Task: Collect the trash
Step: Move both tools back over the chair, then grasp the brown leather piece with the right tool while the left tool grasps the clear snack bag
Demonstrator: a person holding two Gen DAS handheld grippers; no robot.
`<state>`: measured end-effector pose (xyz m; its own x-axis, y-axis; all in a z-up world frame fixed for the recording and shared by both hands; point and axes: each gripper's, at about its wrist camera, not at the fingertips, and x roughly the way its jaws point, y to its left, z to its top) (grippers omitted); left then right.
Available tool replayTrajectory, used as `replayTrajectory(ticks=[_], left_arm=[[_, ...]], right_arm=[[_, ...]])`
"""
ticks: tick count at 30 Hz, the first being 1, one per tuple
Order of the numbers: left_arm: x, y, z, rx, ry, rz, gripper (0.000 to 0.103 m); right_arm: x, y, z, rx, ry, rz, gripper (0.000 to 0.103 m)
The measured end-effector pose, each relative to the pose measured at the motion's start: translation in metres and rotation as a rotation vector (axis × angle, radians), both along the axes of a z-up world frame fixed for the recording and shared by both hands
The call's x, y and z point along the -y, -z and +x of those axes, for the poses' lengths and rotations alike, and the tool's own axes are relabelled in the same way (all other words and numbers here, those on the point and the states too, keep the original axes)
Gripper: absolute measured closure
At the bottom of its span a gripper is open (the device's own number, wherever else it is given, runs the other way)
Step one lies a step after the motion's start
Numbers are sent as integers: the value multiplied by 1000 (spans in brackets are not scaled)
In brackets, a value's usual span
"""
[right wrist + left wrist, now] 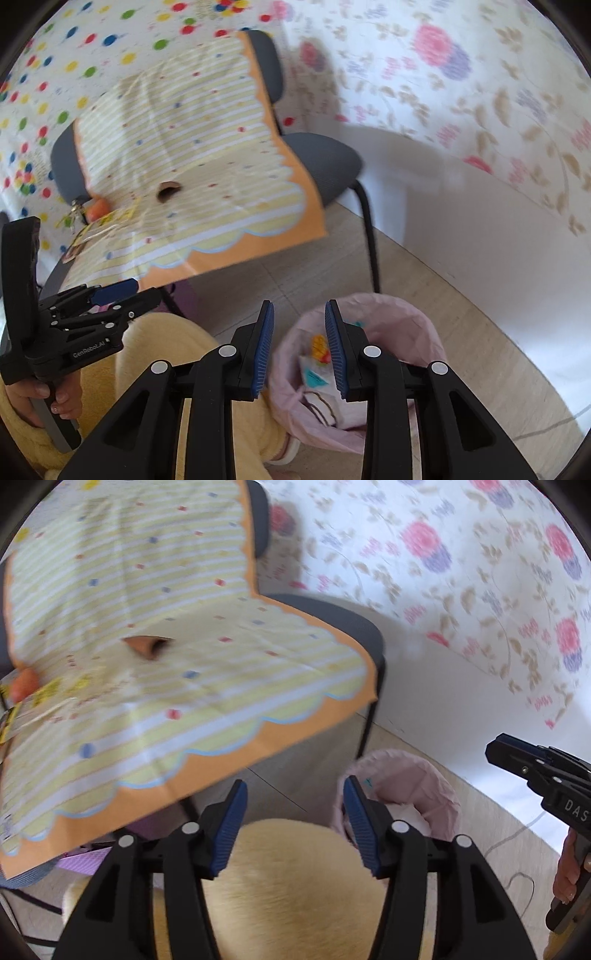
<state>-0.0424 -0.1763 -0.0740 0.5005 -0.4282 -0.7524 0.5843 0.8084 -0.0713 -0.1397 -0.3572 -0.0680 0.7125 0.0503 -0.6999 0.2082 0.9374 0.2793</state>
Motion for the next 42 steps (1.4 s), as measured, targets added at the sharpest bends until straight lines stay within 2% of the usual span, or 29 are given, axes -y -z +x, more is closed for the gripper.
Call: replayTrajectory(ticks=[9,13,18,24,28,34,38,41,42], left_arm=[[-108,-24,41,53,-282,3,45],[-162,-22,67,35,-417,-2,43],[-199,-21,84,22,-525,-4,41],[-221,-18,97,9,-596,-12,34],[-221,-15,107,13,-639,45,33],[-220,-17,115,10,-654,63,33],[-220,-17,122,0,-661,72,33],[-221,-17,129,-5,-663,77,33],[-221,-17,131,-8,-664,79,32]], right_arm=[[-76,-36,87,60,-232,-59,64],[-101,-43,120,81,-277,-90,64],[-121,-46,154,92,-300,-102,64],[-137,-42,183,78,-334,-111,59],[-148,-39,203,76,-368,-121,59],[-157,-38,234,83,-407,-137,54],[-160,-26,259,41,-410,-119,54],[-162,-20,276,24,-411,-133,43],[-163,-19,283,20,-417,-141,43]])
